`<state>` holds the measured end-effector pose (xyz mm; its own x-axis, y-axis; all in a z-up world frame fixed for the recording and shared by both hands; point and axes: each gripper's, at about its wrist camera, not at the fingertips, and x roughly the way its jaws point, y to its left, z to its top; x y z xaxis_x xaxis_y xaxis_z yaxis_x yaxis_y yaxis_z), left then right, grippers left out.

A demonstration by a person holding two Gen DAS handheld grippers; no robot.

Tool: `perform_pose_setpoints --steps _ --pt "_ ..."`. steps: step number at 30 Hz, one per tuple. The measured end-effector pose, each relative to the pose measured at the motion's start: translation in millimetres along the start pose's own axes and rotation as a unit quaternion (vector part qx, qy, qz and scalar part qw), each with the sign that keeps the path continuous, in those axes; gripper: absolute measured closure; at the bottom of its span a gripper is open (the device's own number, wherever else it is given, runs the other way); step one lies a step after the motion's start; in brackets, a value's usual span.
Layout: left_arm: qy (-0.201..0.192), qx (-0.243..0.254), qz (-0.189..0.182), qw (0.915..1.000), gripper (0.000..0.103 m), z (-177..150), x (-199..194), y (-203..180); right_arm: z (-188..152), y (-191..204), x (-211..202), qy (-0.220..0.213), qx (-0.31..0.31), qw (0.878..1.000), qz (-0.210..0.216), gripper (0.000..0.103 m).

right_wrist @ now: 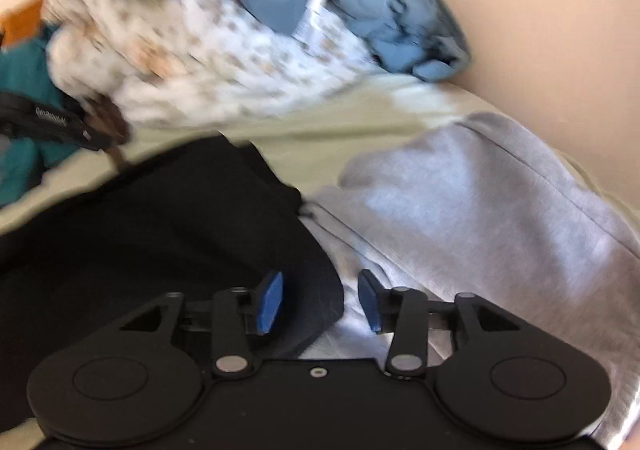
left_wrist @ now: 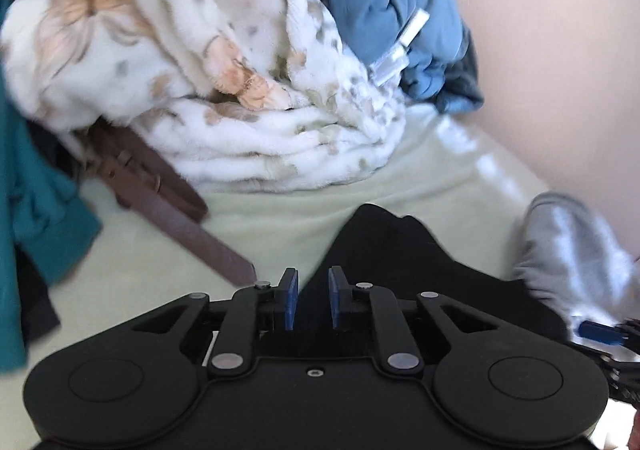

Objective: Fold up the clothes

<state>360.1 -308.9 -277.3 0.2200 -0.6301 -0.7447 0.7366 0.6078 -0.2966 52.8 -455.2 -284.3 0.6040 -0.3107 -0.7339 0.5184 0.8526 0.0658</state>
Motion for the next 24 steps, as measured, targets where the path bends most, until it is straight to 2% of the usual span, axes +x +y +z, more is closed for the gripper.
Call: perform_pose_setpoints --steps 3,4,6,9,11,12,13,14,15,17,19,21,24 --pt "0.033 -0.019 0.008 0.9992 0.078 -27 0 5 22 -11 -8 -0.025 -0.004 0.999 0.027 0.054" --pt "0.051 -0.033 0.006 0.9981 0.078 -40 2 8 34 -12 -2 -0.027 -0.009 0.999 0.038 0.054" --pt "0.062 -0.042 0.011 0.9972 0.079 -52 3 10 52 -11 10 -0.027 -0.018 0.998 0.063 0.054" --pt "0.069 -0.041 0.031 0.9963 0.079 -69 -1 10 69 10 49 0.005 -0.069 0.994 0.083 0.053" --pt "0.072 -0.037 0.037 0.9960 0.078 -74 -4 12 71 27 77 0.037 -0.114 0.991 0.055 0.051" --pt "0.074 -0.040 0.043 0.9955 0.079 -78 -6 17 72 34 97 0.076 -0.130 0.987 0.046 0.052" --pt "0.077 -0.043 0.050 0.9948 0.079 -81 -7 23 74 39 110 0.110 -0.138 0.983 0.051 0.061" --pt "0.077 -0.048 0.050 0.9946 0.079 -84 -8 28 75 43 122 0.141 -0.145 0.978 0.055 0.080" --pt "0.077 -0.052 0.049 0.9945 0.079 -85 -9 32 77 45 126 0.154 -0.151 0.975 0.055 0.093" --pt "0.077 -0.058 0.049 0.9941 0.080 -86 -10 38 77 47 127 0.190 -0.164 0.966 0.058 0.096" --pt "0.077 -0.057 0.052 0.9940 0.080 -85 -12 42 73 42 111 0.198 -0.164 0.964 0.061 0.096" --pt "0.078 -0.053 0.054 0.9940 0.080 -83 -12 44 63 37 97 0.198 -0.183 0.962 0.042 0.097" --pt "0.080 -0.050 0.051 0.9942 0.080 -83 -13 45 49 35 98 0.192 -0.212 0.958 0.022 0.098"
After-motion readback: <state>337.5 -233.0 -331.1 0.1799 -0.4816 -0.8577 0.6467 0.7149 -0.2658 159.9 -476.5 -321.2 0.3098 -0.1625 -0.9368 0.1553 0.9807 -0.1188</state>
